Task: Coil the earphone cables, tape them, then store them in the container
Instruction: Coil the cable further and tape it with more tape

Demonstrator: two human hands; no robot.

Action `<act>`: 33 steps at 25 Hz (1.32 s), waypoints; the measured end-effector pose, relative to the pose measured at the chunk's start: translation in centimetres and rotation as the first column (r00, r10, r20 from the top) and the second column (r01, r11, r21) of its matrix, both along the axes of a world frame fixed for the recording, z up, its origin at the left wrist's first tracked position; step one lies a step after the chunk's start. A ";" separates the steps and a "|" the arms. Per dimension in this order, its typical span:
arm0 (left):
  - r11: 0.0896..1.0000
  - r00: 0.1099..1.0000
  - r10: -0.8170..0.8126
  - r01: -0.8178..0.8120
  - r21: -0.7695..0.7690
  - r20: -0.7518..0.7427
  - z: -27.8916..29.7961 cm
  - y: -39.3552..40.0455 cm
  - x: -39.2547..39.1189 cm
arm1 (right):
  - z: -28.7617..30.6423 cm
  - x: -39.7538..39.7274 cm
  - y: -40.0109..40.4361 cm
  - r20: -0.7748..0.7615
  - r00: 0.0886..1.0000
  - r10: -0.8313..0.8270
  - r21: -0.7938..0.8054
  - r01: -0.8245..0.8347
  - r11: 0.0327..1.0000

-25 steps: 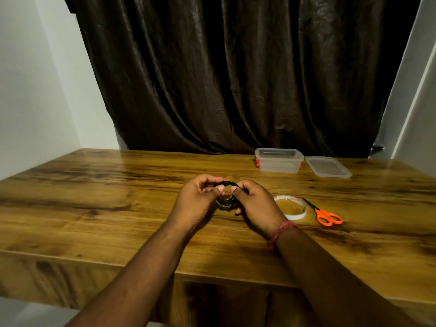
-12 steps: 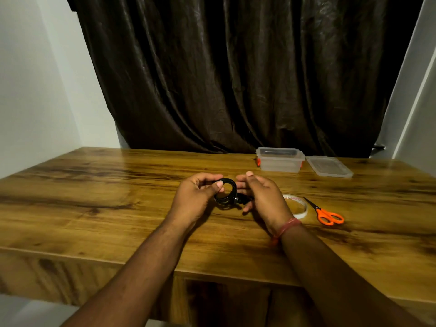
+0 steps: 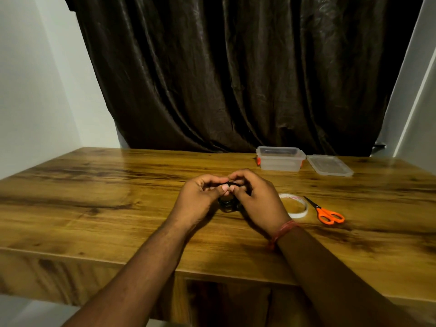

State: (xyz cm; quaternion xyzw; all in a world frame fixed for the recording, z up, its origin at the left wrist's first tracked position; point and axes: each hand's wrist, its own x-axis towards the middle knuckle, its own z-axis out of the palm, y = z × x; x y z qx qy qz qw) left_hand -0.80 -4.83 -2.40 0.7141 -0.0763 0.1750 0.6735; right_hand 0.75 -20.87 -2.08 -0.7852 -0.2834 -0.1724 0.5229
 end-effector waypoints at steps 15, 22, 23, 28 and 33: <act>0.953 0.972 -0.219 0.193 -0.233 -0.090 0.1 -0.3 -0.4 | 0.4 -0.3 -0.1 0.012 0.997 -0.082 0.007 0.082 0.997; 0.868 0.915 -0.380 0.303 -0.393 -0.135 0.7 0.2 -0.6 | 0.6 -0.4 -0.1 -0.063 0.996 -0.064 0.104 0.070 0.992; 0.843 0.906 -0.403 0.312 -0.438 -0.131 0.7 0.3 -0.6 | 0.6 -0.4 0.0 -0.072 0.996 -0.056 0.120 0.065 0.991; 0.762 0.872 -0.471 0.327 -0.559 -0.131 1.0 0.4 -0.6 | 0.8 -0.5 0.2 -0.137 0.991 0.000 0.210 0.029 0.977; 0.760 0.859 -0.505 0.397 -0.514 -0.084 1.0 0.4 -0.7 | 0.5 -0.1 0.2 -0.196 0.978 0.069 0.296 -0.008 0.955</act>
